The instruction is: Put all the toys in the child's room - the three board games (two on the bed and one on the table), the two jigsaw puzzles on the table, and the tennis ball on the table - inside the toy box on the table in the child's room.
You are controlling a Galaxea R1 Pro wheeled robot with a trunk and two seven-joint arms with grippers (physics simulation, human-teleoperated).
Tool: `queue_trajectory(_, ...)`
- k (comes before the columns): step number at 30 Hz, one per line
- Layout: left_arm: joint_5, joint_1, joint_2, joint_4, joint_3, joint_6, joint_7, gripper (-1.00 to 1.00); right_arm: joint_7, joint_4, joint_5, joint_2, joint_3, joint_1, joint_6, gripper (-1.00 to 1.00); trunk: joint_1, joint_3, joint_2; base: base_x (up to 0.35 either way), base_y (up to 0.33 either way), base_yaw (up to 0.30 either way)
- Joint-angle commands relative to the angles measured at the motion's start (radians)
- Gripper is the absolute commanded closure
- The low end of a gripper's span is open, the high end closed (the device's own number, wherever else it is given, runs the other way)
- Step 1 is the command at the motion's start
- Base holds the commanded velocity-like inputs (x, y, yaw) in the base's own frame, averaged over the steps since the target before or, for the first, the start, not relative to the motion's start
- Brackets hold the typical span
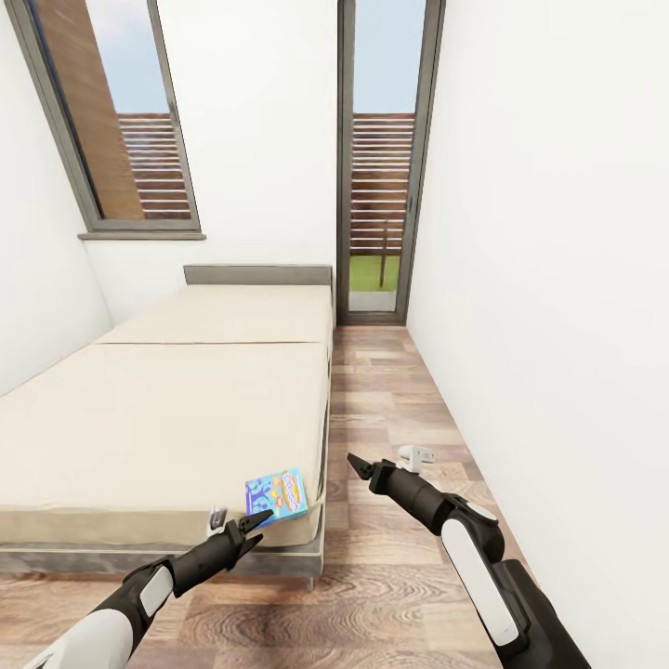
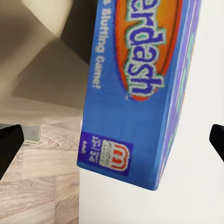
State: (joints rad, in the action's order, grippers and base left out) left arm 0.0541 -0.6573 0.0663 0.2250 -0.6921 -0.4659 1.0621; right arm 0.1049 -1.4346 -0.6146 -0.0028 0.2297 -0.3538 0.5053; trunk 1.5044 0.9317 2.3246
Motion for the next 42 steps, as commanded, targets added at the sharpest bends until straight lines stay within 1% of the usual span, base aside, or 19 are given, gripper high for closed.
queue_trajectory(1, 0.006, -0.001, 0.0, 0.0, -0.007, -0.01, 0.004, -1.0, 0.001, 0.0, -0.002, 0.0, 0.0, -0.001, 0.004, -1.0, 0.0, 0.001, 0.0, 0.0, 0.0, 0.0)
queue_trajectory(9, 0.006, -0.001, -0.001, 0.0, -0.007, -0.01, 0.004, -1.0, 0.001, 0.0, -0.002, 0.0, 0.0, -0.001, 0.004, -1.0, -0.031, -0.024, -0.056, 0.0, 0.0, 0.0)
queue_trajectory(26, 0.006, -0.001, -0.002, 0.0, -0.007, -0.01, 0.004, -1.0, 0.001, -0.001, -0.002, 0.0, 0.0, -0.001, 0.004, -1.0, -0.031, -0.024, -0.056, 0.0, 0.0, 0.0)
queue_trajectory(32, 0.006, -0.001, -0.002, 0.0, -0.007, -0.01, 0.004, -1.0, 0.001, -0.001, -0.002, 0.0, 0.0, -0.001, 0.004, -1.0, -0.054, -0.043, -0.098, 0.0, 0.0, 0.0)
queue_trajectory(42, 0.006, -0.001, -0.001, 0.0, -0.007, -0.01, 0.005, -1.0, 0.001, 0.0, -0.002, 0.0, 0.0, -0.001, 0.004, -1.0, -0.054, -0.043, -0.098, 0.0, 0.0, 0.0)
